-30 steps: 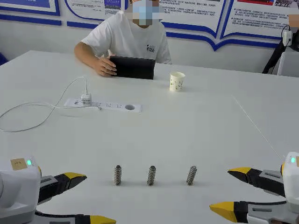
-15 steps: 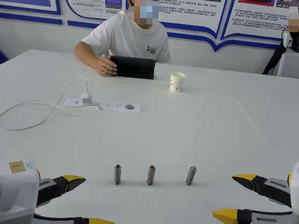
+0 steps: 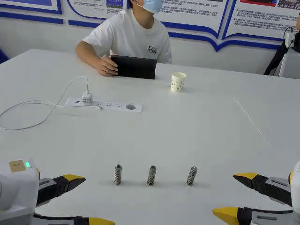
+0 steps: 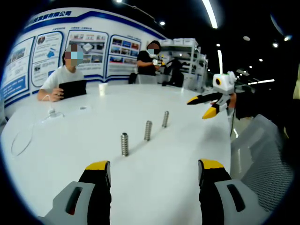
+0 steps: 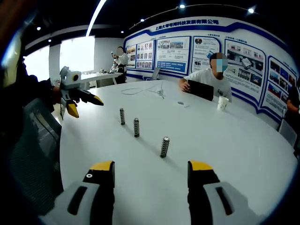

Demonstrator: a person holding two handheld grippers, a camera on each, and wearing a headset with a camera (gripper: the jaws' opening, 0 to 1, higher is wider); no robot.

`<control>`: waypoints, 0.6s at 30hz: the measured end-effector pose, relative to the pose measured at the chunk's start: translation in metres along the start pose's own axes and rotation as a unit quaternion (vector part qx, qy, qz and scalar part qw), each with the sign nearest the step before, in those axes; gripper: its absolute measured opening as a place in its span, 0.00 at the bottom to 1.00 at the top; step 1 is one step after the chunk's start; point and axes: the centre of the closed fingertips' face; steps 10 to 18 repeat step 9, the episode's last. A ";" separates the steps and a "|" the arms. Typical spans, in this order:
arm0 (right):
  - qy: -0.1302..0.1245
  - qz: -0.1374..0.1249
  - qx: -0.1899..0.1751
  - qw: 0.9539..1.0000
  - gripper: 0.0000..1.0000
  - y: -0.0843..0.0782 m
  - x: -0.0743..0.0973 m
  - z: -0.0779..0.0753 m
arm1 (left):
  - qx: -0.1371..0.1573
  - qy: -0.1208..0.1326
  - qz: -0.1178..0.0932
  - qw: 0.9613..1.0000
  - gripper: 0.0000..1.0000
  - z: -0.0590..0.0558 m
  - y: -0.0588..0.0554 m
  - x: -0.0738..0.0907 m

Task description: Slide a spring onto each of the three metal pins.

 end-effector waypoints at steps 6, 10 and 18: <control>-0.002 0.000 -0.002 1.000 0.64 0.000 0.001 0.000 | 0.000 -0.001 0.000 1.000 0.78 -0.001 0.000 0.000; -0.003 0.000 -0.002 1.000 0.64 0.000 0.001 0.001 | 0.000 -0.001 0.001 1.000 0.77 -0.001 -0.001 0.000; -0.003 0.000 -0.002 1.000 0.64 0.000 0.001 0.001 | 0.000 -0.001 0.001 1.000 0.77 -0.001 -0.001 0.000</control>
Point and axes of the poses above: the centre of the closed fingertips' face, and the gripper's own axes: x roughly backward along the fingers, z roughly to its left, y roughly out of its top, and after that the axes turned 7 degrees about -y, right-handed
